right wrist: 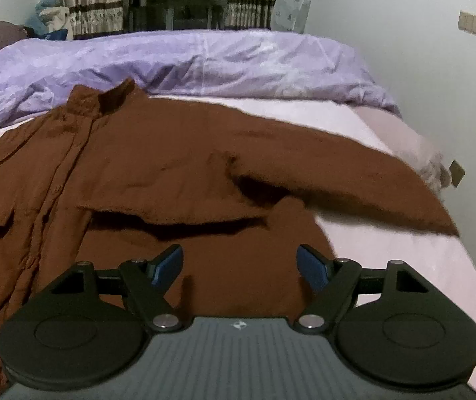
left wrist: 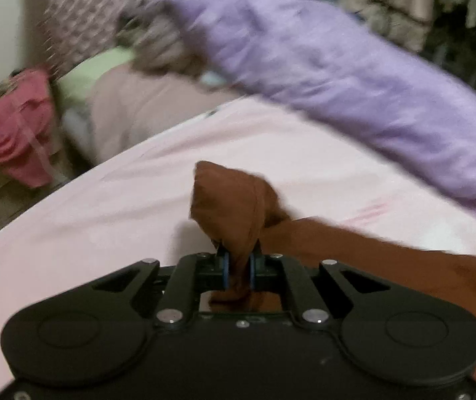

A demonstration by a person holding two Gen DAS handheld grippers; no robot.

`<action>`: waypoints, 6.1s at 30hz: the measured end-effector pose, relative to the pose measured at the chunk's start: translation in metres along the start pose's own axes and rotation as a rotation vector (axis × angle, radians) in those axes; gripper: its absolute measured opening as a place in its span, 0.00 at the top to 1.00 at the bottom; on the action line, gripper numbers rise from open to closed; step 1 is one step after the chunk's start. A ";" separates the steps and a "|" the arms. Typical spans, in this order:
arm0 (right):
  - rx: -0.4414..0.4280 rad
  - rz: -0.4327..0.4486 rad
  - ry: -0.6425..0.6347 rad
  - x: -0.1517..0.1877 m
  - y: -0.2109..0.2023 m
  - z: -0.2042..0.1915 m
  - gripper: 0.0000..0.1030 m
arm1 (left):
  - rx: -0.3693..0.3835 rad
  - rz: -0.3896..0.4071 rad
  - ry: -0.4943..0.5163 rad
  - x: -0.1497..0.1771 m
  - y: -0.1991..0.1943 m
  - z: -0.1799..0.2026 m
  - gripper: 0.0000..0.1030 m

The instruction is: Fold large clothes

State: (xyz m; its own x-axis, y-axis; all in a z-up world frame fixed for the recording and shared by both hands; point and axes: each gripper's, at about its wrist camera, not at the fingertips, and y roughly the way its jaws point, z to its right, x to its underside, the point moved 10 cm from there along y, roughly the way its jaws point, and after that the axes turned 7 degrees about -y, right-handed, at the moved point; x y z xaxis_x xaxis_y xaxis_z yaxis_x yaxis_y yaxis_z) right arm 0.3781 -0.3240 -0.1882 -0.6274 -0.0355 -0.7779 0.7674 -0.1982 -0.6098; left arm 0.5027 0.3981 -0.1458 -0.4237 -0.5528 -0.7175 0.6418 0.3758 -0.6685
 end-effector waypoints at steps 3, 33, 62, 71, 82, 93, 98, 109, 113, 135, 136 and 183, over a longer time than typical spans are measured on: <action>0.010 0.010 0.009 -0.005 0.001 0.012 0.11 | 0.097 0.054 0.051 -0.002 -0.040 0.050 0.92; 0.228 -0.128 0.088 0.013 0.081 0.110 0.11 | 0.896 -0.363 0.573 0.380 -0.160 0.490 0.73; 0.083 -0.041 0.905 0.026 0.127 0.248 0.00 | 0.604 -0.120 0.680 0.268 -0.151 0.292 0.27; -0.048 0.168 0.743 -0.037 0.122 0.192 0.84 | 0.583 -0.095 0.713 0.267 -0.157 0.303 0.27; -0.182 0.094 0.229 -0.047 0.150 0.031 0.71 | 0.588 -0.090 0.747 0.280 -0.174 0.335 0.27; -0.186 0.079 0.491 -0.012 0.105 0.091 0.05 | 0.595 -0.089 0.757 0.288 -0.181 0.335 0.27; -0.190 0.074 0.866 0.007 0.122 0.162 0.06 | 0.596 -0.089 0.764 0.292 -0.182 0.335 0.27; -0.208 0.070 1.082 -0.008 0.192 0.199 0.80 | 0.517 -0.048 0.794 0.285 -0.176 0.305 0.26; -0.146 0.244 0.800 -0.053 0.136 0.179 0.82 | 0.476 -0.049 0.750 0.269 -0.163 0.286 0.27; -0.482 0.340 0.081 -0.139 0.054 -0.249 0.85 | 0.346 -0.086 0.594 0.218 -0.081 0.247 0.26; -0.487 0.318 0.081 -0.131 0.055 -0.257 0.85 | 0.349 -0.091 0.589 0.220 -0.078 0.248 0.26; -0.083 0.129 0.290 -0.049 0.152 0.000 0.66 | 0.430 0.001 0.594 0.241 -0.051 0.356 0.13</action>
State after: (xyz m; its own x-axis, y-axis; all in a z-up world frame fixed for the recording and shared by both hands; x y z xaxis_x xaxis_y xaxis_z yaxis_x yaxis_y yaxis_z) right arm 0.5253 -0.3524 -0.2429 -0.4695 0.2272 -0.8532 0.8537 -0.1296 -0.5043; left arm 0.5956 -0.0187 -0.2149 -0.6199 -0.0106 -0.7846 0.7846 -0.0168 -0.6197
